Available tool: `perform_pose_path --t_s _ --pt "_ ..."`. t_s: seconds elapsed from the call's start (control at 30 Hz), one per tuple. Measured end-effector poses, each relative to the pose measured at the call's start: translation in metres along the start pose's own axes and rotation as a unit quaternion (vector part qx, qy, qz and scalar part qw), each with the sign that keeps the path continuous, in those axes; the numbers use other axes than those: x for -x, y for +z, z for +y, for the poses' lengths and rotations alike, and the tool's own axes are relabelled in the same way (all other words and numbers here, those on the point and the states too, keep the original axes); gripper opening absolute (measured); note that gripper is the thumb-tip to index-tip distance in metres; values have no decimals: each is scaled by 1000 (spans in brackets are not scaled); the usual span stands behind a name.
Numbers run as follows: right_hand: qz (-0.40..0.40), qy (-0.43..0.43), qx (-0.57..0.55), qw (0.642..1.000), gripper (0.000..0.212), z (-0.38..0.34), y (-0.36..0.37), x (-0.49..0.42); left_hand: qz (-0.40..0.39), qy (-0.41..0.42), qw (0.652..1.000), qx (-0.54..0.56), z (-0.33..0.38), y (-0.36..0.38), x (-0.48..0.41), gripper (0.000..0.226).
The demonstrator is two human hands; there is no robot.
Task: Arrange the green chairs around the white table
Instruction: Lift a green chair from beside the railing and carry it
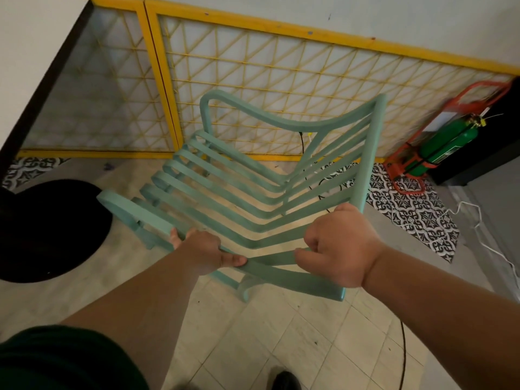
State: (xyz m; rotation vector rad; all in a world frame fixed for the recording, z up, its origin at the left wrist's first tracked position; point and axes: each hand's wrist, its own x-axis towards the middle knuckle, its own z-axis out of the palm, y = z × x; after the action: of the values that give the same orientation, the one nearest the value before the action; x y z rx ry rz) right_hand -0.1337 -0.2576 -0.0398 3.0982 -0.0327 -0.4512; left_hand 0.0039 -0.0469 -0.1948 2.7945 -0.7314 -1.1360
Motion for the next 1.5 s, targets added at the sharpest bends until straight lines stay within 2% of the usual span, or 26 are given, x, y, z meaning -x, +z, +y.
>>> perform_pose_path --t_s 0.17,0.4,0.77,1.07,1.23,1.27,1.33,1.4,1.5 --pt "37 -4 -27 999 54 19 0 -13 1 -38 999 -2 8 5 -3 99" --pt "12 -17 22 1000 53 36 -11 -44 -8 -98 995 -15 19 2 -8 110" --pt "-35 -22 99 994 48 55 -33 -70 -21 -135 991 13 40 -6 -16 126" --pt "-35 -47 128 990 47 65 -41 -85 -5 -142 990 3 47 -8 -25 129" --pt "-44 -48 131 989 49 67 -38 -88 10 -37 999 18 26 -14 -16 119" --pt "-47 -46 134 989 50 67 -38 -88 15 -41 999 15 16 -20 -17 122" --pt "-49 -46 140 988 51 67 -36 -90 33 -100 994 -24 -13 -33 -22 124" --pt "-44 -46 133 989 53 67 -33 -91 -3 -158 986 -57 -43 -41 -27 123" --pt "-51 -46 134 989 61 68 -33 -93 -60 -156 984 -55 -66 -39 -36 121"
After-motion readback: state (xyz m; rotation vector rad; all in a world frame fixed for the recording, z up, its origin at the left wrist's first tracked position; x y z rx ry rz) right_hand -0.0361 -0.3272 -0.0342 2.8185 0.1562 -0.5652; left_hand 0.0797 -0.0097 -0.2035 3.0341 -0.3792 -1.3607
